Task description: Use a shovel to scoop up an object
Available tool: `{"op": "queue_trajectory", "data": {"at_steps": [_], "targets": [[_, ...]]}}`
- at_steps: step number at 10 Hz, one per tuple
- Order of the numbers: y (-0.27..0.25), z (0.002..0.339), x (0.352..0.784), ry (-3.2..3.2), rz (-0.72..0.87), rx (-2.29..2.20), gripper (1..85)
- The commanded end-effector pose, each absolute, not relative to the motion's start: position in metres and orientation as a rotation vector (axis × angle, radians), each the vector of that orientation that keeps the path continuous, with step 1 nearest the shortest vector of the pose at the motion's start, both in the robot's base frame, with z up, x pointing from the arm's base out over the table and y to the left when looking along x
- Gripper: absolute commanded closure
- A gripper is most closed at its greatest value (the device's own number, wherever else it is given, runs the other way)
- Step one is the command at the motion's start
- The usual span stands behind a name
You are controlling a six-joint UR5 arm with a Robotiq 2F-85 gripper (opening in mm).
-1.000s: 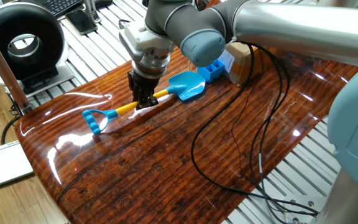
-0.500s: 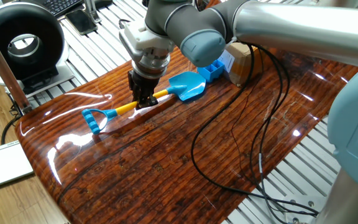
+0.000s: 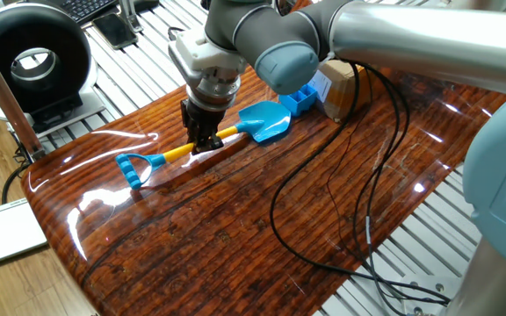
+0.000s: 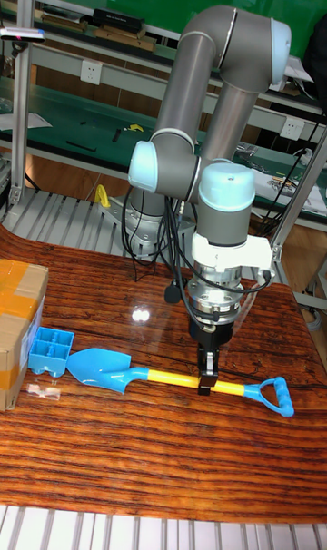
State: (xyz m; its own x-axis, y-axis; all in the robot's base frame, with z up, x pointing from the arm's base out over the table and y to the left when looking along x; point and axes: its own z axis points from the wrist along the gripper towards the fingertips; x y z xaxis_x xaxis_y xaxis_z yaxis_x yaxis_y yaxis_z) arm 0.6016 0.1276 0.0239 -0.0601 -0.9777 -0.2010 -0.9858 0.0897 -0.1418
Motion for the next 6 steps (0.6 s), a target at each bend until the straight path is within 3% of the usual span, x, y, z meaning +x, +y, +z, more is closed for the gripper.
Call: {"op": "queue_trajectory", "data": {"at_steps": [1,6], "targets": [[0.1206,0.024,0.6014,2.117,0.026,-2.0,84.3],[0.1183,0.0238,0.6029,2.121,0.01,-1.998,84.3]]}}
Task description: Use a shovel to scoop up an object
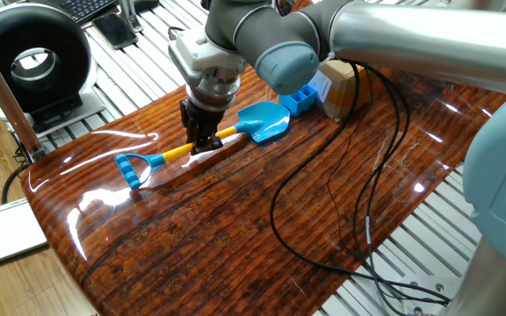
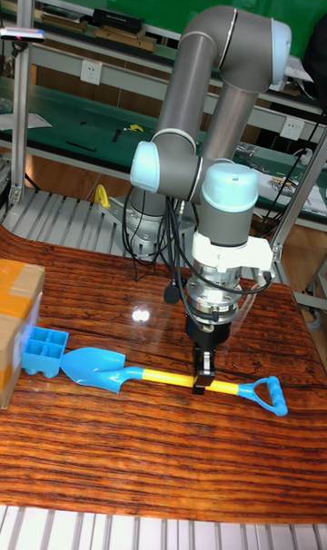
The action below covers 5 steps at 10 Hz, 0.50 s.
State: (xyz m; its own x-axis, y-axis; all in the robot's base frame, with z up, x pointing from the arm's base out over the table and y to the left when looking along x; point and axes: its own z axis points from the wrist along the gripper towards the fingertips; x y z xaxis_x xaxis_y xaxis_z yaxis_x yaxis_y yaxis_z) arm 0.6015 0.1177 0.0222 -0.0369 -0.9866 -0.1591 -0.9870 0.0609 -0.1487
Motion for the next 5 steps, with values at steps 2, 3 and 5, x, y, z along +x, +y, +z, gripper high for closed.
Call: {"op": "queue_trajectory", "data": {"at_steps": [2,3,5], "targets": [[0.134,0.023,0.604,2.117,0.026,-1.993,84.3],[0.143,0.021,0.607,2.124,0.015,-1.972,84.3],[0.15,0.021,0.607,2.123,0.037,-1.953,84.3]]}}
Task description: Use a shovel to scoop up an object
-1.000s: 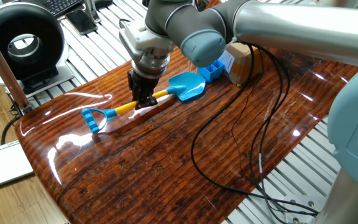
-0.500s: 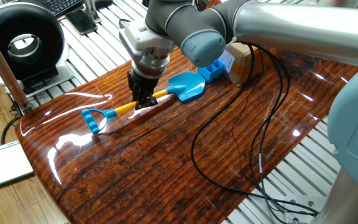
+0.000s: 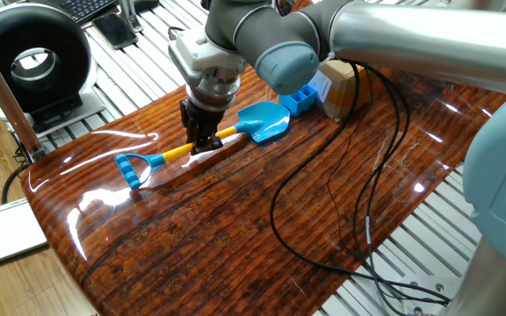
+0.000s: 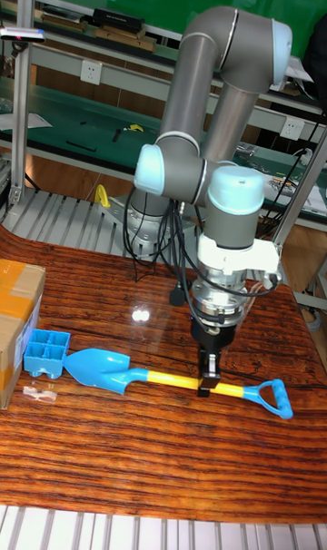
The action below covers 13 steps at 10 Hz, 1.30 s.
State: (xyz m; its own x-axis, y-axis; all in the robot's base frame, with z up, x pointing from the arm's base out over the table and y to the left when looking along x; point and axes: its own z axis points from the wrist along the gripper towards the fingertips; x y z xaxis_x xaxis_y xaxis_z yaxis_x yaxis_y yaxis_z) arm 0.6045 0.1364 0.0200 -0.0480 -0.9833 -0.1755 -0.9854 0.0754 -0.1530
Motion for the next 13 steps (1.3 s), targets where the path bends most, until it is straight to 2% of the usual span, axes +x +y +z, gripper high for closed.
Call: {"op": "queue_trajectory", "data": {"at_steps": [1,5,10,13], "targets": [[0.154,0.021,0.608,2.124,0.041,-1.948,84.3],[0.189,0.04,0.621,2.183,0.02,-1.906,84.3],[0.197,0.042,0.611,2.172,0.107,-1.914,84.3],[0.183,0.039,0.607,2.24,0.07,-1.909,84.3]]}}
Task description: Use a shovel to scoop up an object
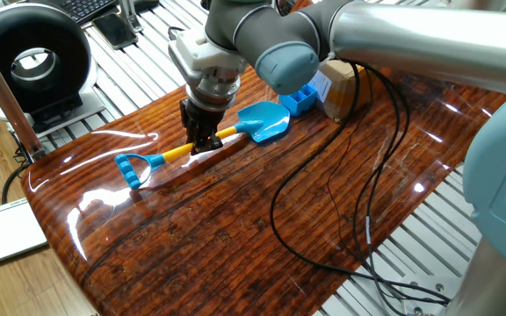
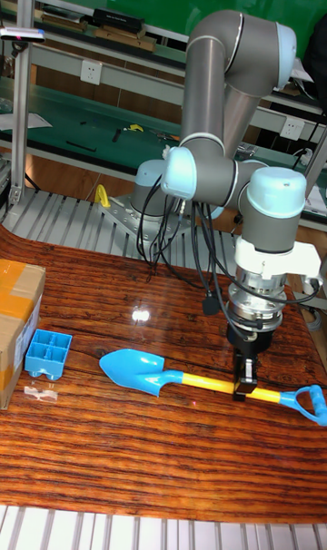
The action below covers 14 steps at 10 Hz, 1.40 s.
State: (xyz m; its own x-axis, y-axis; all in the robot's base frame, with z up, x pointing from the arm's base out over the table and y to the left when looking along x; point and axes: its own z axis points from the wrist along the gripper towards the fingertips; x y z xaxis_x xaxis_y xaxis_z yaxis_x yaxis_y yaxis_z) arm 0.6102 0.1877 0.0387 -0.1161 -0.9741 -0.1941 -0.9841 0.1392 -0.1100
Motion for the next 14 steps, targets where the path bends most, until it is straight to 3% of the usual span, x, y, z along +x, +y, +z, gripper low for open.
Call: {"op": "queue_trajectory", "data": {"at_steps": [1,3,6,14], "targets": [[0.18,0.039,0.607,2.28,0.062,-1.876,84.3],[0.168,0.038,0.61,2.338,0.004,-1.839,84.3],[0.189,0.041,0.611,2.299,0.094,-1.795,84.3],[0.195,0.043,0.614,2.268,0.11,-1.797,84.3]]}}
